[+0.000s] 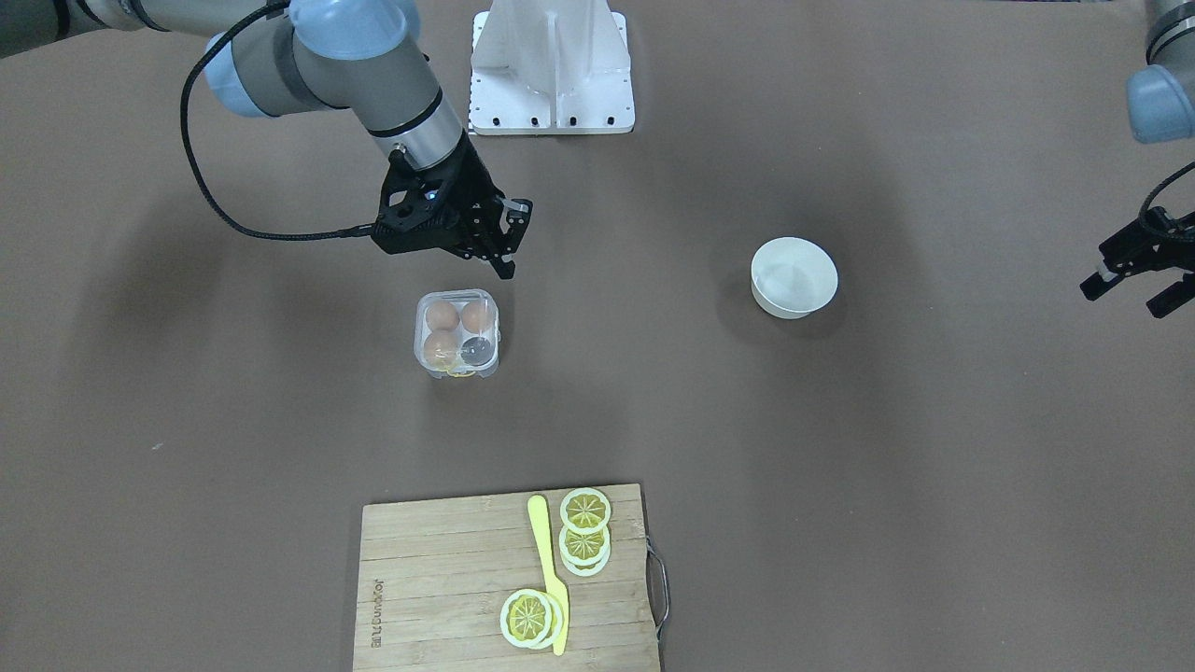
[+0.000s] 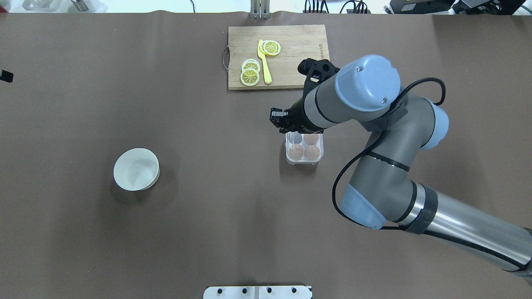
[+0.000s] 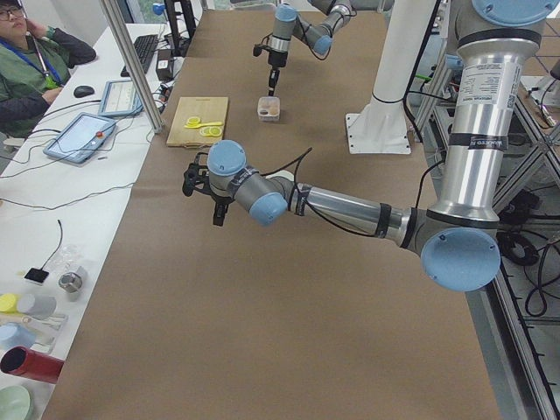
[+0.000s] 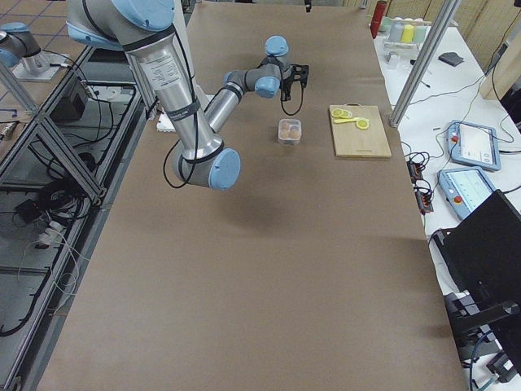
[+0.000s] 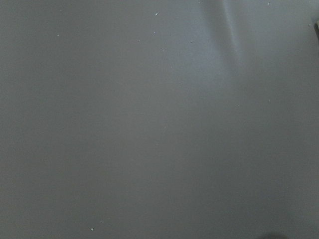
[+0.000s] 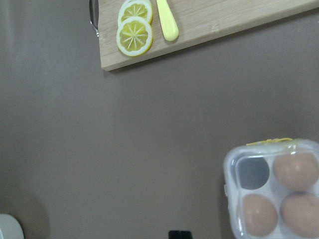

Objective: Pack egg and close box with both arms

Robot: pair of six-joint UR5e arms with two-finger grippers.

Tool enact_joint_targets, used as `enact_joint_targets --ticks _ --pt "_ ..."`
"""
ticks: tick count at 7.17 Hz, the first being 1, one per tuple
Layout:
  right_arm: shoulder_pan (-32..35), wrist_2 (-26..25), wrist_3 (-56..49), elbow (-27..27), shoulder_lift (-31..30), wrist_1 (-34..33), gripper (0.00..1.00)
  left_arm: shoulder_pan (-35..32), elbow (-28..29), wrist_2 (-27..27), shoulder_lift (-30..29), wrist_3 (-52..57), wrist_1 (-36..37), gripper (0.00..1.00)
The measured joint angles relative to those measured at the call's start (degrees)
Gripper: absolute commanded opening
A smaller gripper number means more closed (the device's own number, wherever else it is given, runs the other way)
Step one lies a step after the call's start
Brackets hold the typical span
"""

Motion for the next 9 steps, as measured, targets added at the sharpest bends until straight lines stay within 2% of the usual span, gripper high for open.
enact_joint_targets --ticks 1,3,4,5,7,8,9 --pt "3.6 2.4 -1.3 0.2 -0.2 -3.9 0.99 -0.9 0.1 0.0 0.6 0.1 0.0 0.98" --pt "10.2 4.6 -11.2 0.8 -2.2 -12.8 1.00 -3.9 0.9 0.1 2.8 5.3 1.1 0.98" --pt "14.0 6.6 -17.7 0.8 -4.4 -15.1 1.00 -5.7 1.3 0.9 3.5 11.6 5.5 0.98" --pt "18.4 9.3 -25.6 0.7 -7.5 -16.2 1.00 -7.2 0.8 4.3 3.6 19.4 13.6 0.98" --pt "26.8 12.4 -42.6 0.4 -12.4 -21.0 1.00 -8.6 -3.2 15.2 3.0 33.6 33.3 0.98" --pt "30.9 12.9 -53.3 0.3 -13.6 -26.1 1.00 -9.4 -4.4 17.5 3.0 37.8 38.5 0.98" --pt "34.9 14.1 -62.8 -0.2 -15.6 -29.8 1.00 -10.0 -4.4 18.4 3.6 39.6 40.5 0.98"
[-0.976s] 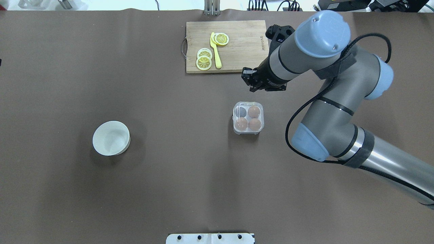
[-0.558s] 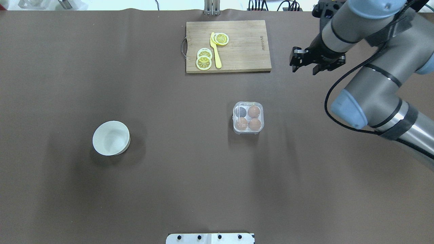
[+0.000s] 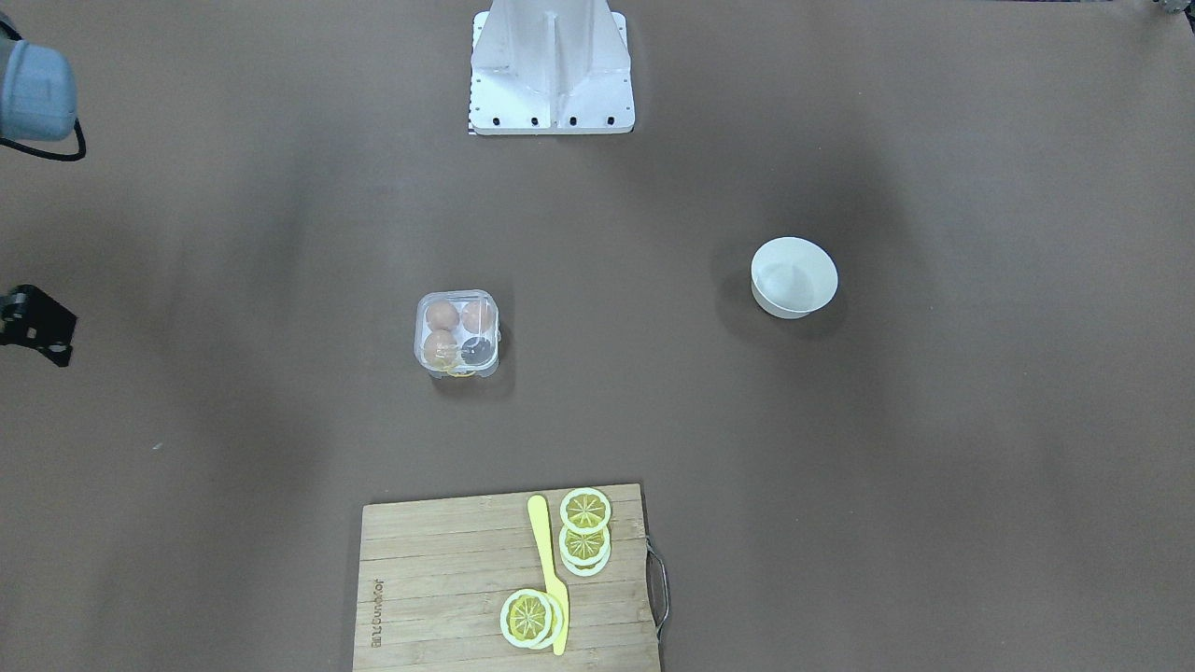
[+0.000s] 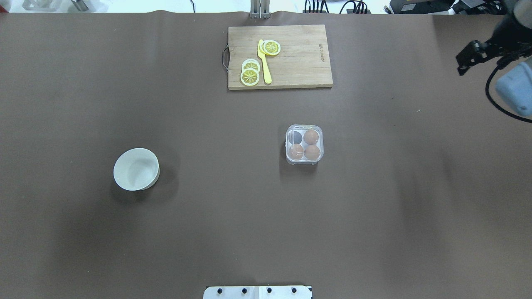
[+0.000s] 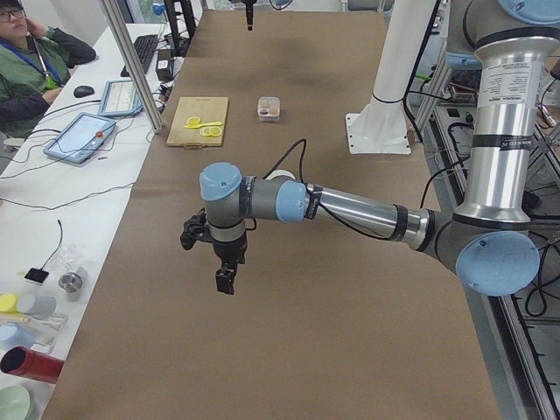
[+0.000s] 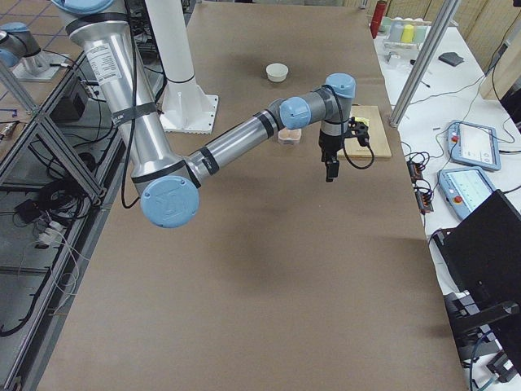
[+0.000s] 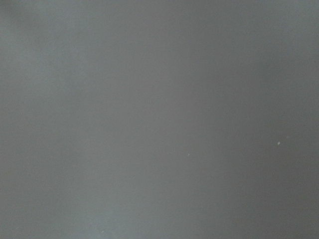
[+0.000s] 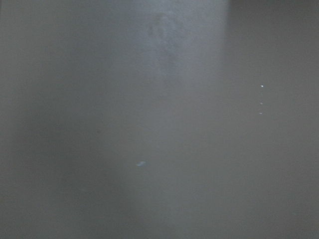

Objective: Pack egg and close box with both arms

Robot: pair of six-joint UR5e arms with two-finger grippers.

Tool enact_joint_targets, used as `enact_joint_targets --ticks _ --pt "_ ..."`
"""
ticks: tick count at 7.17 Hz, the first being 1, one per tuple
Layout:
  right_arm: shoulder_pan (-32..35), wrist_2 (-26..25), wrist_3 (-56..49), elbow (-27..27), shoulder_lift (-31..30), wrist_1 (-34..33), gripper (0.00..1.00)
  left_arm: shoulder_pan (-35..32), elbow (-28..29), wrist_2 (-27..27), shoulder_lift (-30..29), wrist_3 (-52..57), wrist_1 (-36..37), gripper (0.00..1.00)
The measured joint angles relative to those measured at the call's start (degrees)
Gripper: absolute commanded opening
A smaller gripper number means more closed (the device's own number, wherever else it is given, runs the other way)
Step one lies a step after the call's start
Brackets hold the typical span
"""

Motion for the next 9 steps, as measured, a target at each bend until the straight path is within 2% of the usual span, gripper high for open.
enact_joint_targets --ticks 2,3,5,6,7,9 --pt "8.5 5.2 -15.2 -2.7 -6.8 -1.0 1.00 -0.6 2.5 0.2 0.4 0.7 -0.1 0.98" --pt "11.6 6.1 -19.8 -3.6 -10.2 -0.6 1.00 -0.8 3.1 -0.2 0.3 0.7 -1.0 0.98" --pt "14.3 6.4 -22.2 -4.3 -15.5 1.8 1.00 -0.9 3.5 -4.1 0.7 0.7 -1.7 0.98" --pt "14.7 6.5 -22.2 -5.4 -17.2 5.6 1.00 -0.9 3.5 -5.7 0.7 0.1 -1.8 0.98" --pt "14.8 6.7 -22.1 -7.4 -17.9 9.5 1.00 -0.9 3.4 -6.4 0.4 -1.4 -1.8 0.98" --pt "14.9 6.9 -21.7 -9.2 -18.1 13.0 1.00 -0.9 2.7 -6.8 0.1 -3.4 -1.8 0.98"
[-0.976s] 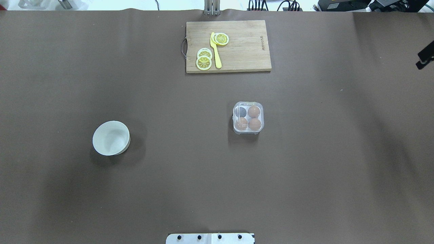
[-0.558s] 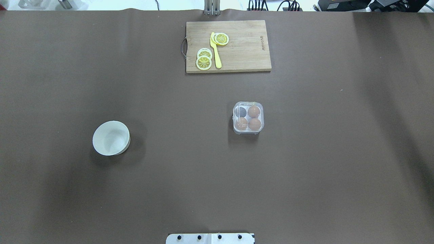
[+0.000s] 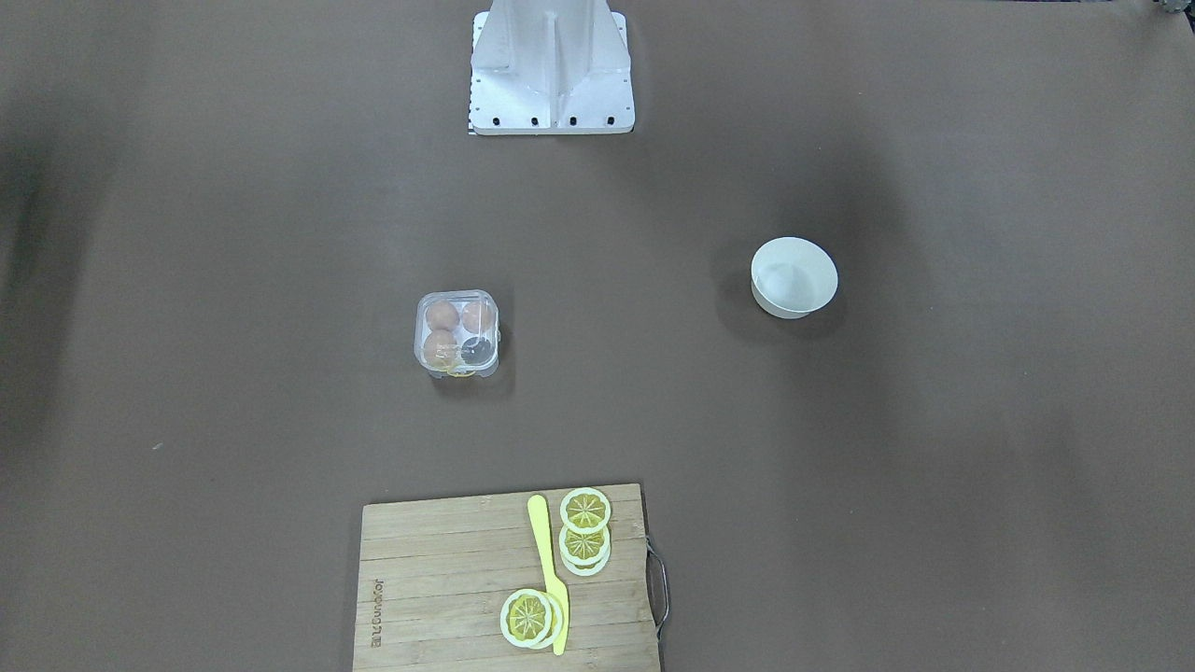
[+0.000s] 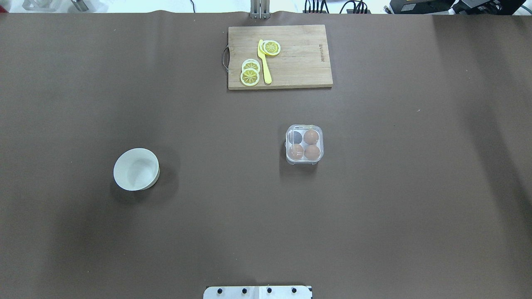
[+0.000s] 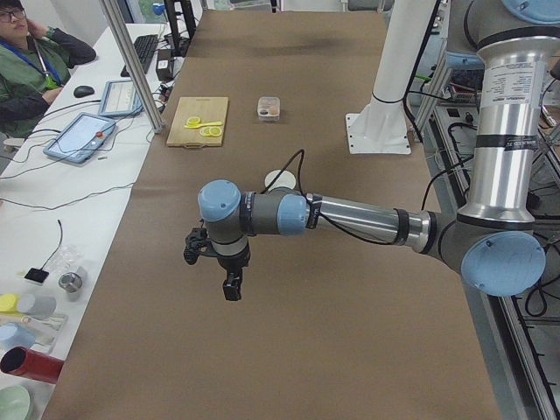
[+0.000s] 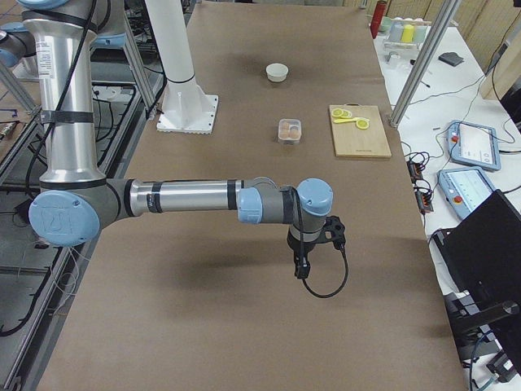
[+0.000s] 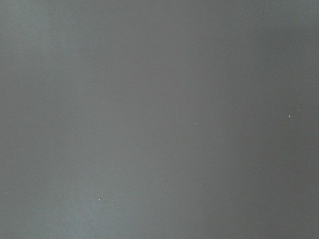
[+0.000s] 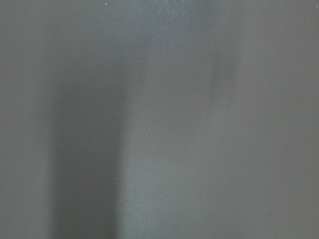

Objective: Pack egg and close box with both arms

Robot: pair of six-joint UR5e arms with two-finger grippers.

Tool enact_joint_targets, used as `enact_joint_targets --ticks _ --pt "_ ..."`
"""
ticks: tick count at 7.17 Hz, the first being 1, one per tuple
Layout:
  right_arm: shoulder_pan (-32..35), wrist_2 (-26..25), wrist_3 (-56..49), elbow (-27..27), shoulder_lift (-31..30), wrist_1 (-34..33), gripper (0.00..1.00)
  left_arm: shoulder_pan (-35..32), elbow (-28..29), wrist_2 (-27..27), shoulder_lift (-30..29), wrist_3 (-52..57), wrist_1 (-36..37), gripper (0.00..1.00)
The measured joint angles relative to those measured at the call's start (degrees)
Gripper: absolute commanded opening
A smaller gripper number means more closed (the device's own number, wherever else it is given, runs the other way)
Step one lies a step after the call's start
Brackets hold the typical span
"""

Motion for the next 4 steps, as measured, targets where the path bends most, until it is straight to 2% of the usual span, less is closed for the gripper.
enact_joint_targets --ticks 4 --pt "-0.1 0.0 0.8 0.0 0.2 0.6 1.00 0.0 -2.4 -0.1 0.1 -0.3 -0.4 0.98"
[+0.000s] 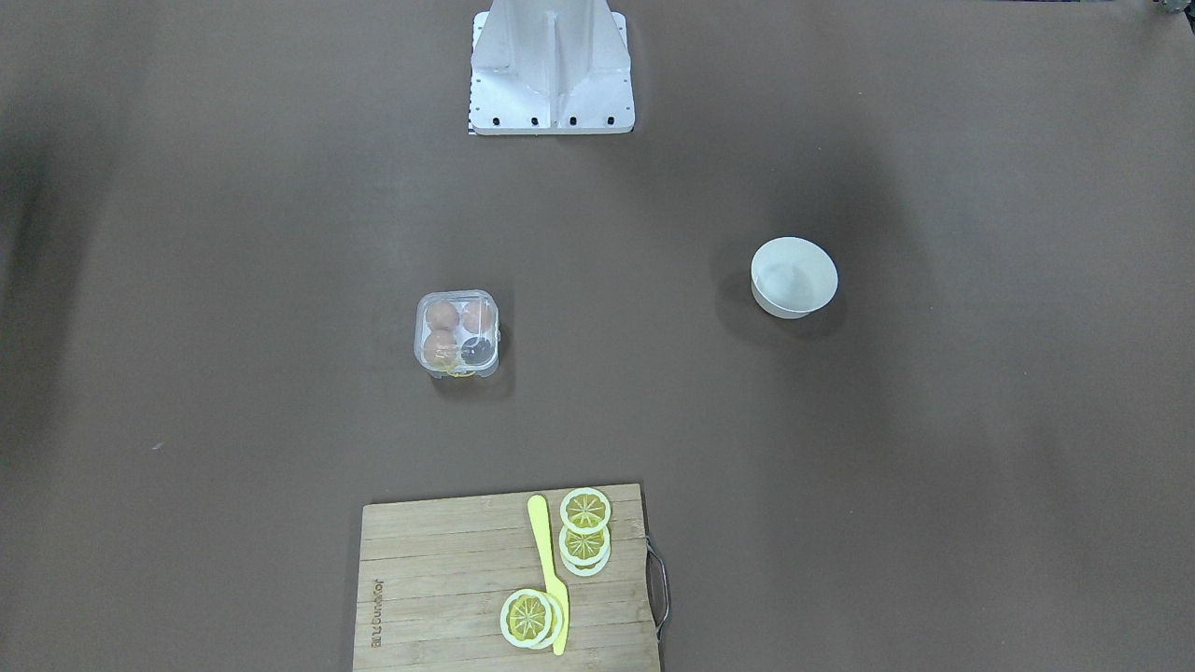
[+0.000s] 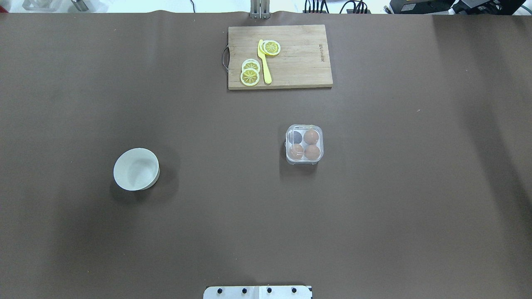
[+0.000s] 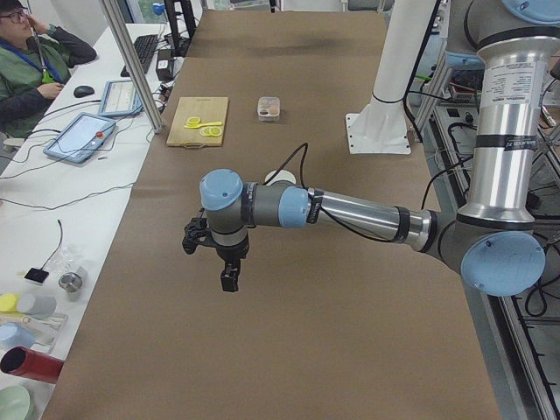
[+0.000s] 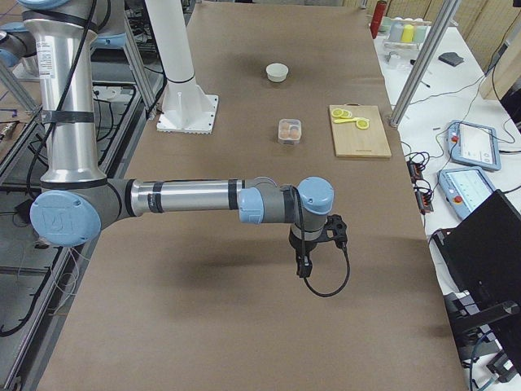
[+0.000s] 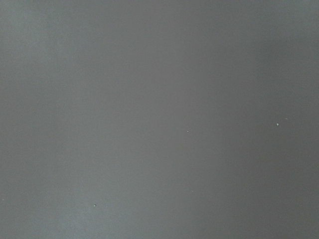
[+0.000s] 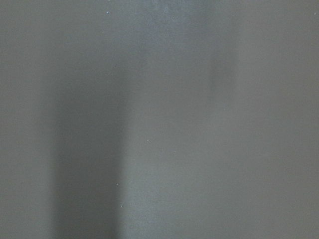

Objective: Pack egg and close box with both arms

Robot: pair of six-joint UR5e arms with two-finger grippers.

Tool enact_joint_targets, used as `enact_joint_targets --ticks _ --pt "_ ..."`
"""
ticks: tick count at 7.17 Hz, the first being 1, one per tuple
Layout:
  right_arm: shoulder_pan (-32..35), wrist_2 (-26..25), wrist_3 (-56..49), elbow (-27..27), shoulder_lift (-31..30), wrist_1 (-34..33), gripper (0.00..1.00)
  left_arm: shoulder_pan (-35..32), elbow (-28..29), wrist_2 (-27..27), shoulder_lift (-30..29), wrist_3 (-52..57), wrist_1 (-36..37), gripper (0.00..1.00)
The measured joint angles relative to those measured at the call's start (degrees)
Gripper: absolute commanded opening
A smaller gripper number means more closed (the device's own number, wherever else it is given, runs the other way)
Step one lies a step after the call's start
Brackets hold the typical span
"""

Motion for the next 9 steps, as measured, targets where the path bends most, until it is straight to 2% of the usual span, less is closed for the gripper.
enact_joint_targets --ticks 9 --pt "-0.8 1.3 0.0 0.0 -0.3 0.0 1.00 0.0 -0.8 0.0 0.5 0.2 -2.2 0.98"
